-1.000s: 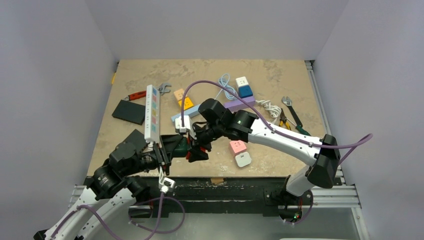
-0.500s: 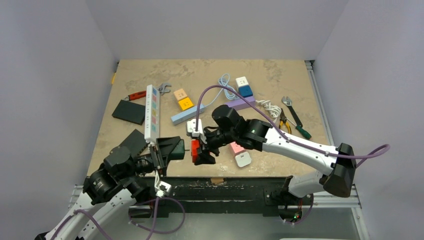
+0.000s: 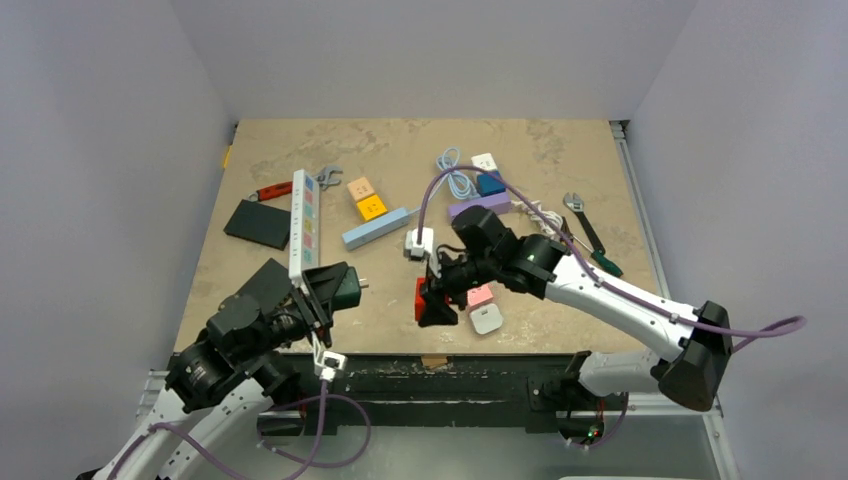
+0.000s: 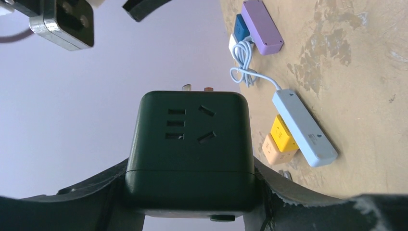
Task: Pull the plug off the socket
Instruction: Remove the plug from the socket, then place the socket at the center of the board, then place the plug at the center of the board.
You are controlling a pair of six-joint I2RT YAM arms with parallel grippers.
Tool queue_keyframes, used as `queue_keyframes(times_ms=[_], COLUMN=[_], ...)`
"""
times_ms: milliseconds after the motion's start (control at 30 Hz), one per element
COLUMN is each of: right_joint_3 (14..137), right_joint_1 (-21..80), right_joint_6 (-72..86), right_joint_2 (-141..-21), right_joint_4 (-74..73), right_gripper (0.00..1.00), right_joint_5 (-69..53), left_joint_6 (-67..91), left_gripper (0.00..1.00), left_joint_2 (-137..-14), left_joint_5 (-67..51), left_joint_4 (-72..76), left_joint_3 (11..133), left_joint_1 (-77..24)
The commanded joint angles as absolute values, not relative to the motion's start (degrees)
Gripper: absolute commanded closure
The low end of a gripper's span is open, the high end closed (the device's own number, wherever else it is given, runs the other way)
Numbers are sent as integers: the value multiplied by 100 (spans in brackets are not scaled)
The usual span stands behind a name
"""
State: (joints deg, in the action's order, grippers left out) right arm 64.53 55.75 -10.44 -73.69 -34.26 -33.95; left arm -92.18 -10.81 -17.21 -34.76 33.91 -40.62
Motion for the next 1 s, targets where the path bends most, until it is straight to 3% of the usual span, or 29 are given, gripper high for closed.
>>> queue_keyframes(times_ms=[0, 133, 333, 700, 967], right_joint_3=[6349, 6339, 6457, 4757, 4600], right_joint_1=[4758, 4406, 3400, 2273, 1980], right_joint_6=[-193, 422, 1911, 3903, 4570], right_joint_2=[-6897, -6913, -7489, -7109, -7705], right_joint_4=[-2243, -1902, -2605, -2757, -3344], right_gripper=[100, 100, 100, 100, 100], right_joint_5=[-2846, -1339, 164, 1544, 2047], left_joint_6=[-8338, -7152, -5414, -3962, -3548], left_gripper=[100, 100, 100, 100, 100], left_joint_2=[-1434, -2619, -4565, -6251, -7047], left_joint_5=[-1114, -338, 258, 100, 26], left_joint_4=[-2993, -3380, -3996, -4261, -3919], left_joint_3=[3308, 3593, 4385, 4856, 4853], left_joint_1=[-4043, -4010, -3966, -3958, -3948])
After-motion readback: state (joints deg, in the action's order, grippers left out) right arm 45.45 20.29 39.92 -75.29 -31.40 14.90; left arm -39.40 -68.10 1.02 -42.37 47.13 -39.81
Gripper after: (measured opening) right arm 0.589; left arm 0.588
